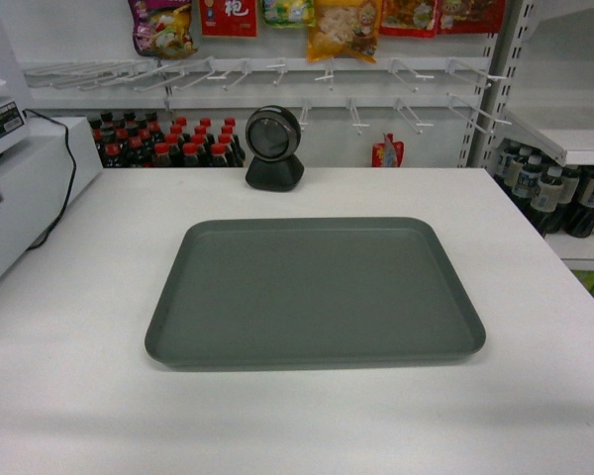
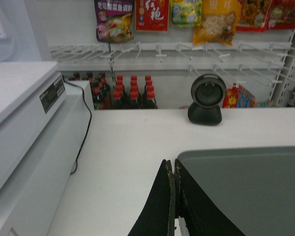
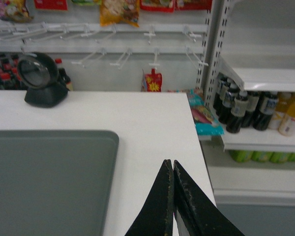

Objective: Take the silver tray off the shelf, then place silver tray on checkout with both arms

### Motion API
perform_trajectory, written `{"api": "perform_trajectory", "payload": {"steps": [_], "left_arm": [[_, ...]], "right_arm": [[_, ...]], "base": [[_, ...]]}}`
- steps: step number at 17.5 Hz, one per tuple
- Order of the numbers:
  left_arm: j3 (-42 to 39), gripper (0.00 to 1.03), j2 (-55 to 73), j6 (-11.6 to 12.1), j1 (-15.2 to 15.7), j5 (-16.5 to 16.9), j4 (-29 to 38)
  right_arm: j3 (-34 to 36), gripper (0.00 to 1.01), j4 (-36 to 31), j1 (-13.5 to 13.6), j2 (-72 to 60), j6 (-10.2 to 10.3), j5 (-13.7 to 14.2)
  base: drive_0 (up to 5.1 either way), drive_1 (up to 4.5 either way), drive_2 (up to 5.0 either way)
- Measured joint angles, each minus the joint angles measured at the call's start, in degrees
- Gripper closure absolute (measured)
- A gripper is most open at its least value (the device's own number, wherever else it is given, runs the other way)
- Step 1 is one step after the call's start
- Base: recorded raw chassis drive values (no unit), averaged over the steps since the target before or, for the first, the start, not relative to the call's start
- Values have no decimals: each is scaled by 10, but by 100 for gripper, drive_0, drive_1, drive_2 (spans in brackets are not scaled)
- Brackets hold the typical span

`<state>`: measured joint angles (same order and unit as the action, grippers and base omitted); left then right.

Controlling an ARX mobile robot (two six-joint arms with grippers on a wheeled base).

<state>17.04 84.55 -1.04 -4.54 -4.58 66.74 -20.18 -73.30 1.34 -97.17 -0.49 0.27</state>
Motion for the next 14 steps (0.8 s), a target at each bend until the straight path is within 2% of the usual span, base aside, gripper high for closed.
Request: {"api": "perform_trajectory", "payload": {"steps": [3, 4, 5, 6, 7, 11, 12, 14], "left_arm": [[-54, 102, -75, 0, 11, 10, -23], [-69, 102, -106, 1, 33, 42, -34], [-85, 102, -136, 0, 46, 41, -51], [-96, 102, -157, 0, 49, 40, -64], [-106, 102, -179, 0, 47, 44, -79], [-137, 102, -285, 0, 45, 45, -149], [-146, 102, -323, 0, 45, 45, -180], [-164, 102, -493, 0, 45, 45, -325]], "right_arm": [[63, 100, 0, -17, 99, 1, -1], [80, 100, 11, -17, 129, 1, -1], [104, 100, 31, -17, 158, 1, -1], [117, 100, 47, -17, 181, 1, -1], [119, 100, 99, -17, 219, 1, -1], [153, 100, 175, -17, 357, 1, -2], [167, 100, 205, -17, 393, 0, -2], [194, 100, 348, -17, 572, 1, -2]], "base": [[0, 0, 0], [0, 0, 0], [0, 0, 0], [0, 0, 0], [0, 0, 0], [0, 0, 0], [0, 0, 0], [0, 0, 0]]}}
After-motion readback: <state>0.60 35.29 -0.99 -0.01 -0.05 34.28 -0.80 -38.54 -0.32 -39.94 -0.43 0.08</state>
